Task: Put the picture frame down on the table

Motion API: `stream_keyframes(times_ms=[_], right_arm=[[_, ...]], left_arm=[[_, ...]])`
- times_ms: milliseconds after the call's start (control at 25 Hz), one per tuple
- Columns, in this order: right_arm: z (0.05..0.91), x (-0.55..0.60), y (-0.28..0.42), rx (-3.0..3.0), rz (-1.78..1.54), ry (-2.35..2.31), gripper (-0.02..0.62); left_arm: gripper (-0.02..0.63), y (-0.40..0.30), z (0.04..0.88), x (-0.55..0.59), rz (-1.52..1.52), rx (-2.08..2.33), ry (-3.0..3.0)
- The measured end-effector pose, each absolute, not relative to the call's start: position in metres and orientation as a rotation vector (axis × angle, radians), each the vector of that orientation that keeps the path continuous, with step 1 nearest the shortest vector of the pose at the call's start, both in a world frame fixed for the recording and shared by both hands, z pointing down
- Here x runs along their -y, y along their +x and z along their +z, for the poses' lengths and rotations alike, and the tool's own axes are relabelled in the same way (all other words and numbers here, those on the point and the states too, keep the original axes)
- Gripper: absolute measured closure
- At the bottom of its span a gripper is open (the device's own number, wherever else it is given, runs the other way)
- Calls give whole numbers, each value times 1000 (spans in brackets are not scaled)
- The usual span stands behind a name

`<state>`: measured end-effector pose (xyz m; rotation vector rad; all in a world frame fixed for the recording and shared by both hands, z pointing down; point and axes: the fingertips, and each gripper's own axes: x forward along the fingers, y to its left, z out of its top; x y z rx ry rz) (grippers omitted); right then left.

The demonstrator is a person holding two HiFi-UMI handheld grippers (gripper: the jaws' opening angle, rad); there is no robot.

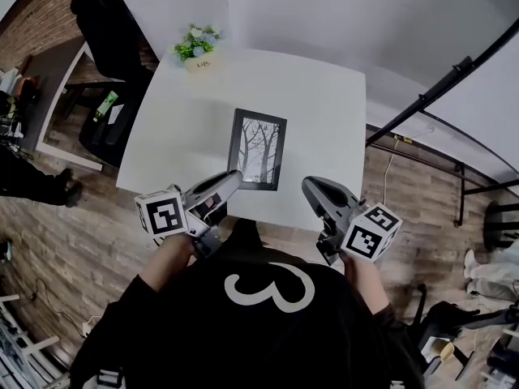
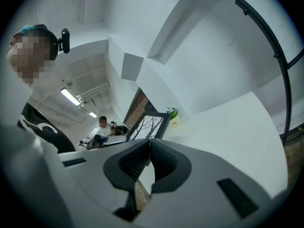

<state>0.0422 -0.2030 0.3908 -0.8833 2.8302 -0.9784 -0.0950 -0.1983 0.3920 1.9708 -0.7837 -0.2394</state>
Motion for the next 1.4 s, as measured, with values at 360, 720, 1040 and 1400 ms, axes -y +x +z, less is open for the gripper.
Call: stream_keyframes(times_ms=[360, 720, 1040, 1400], right_arm=[[403, 239, 31, -2804, -1031, -904, 572], [422, 266, 25, -2771, -1106, -933, 572], [432, 283, 37, -2753, -1119, -1024, 572], [446, 291, 45, -2749, -1160, -1071, 572]], left_arm=[[525, -110, 421, 239, -171, 797, 1924], [525, -116, 448, 275, -80, 803, 1910], [525, -110, 480, 294, -4, 788, 1889], [525, -110, 515, 298, 42, 781, 1823]])
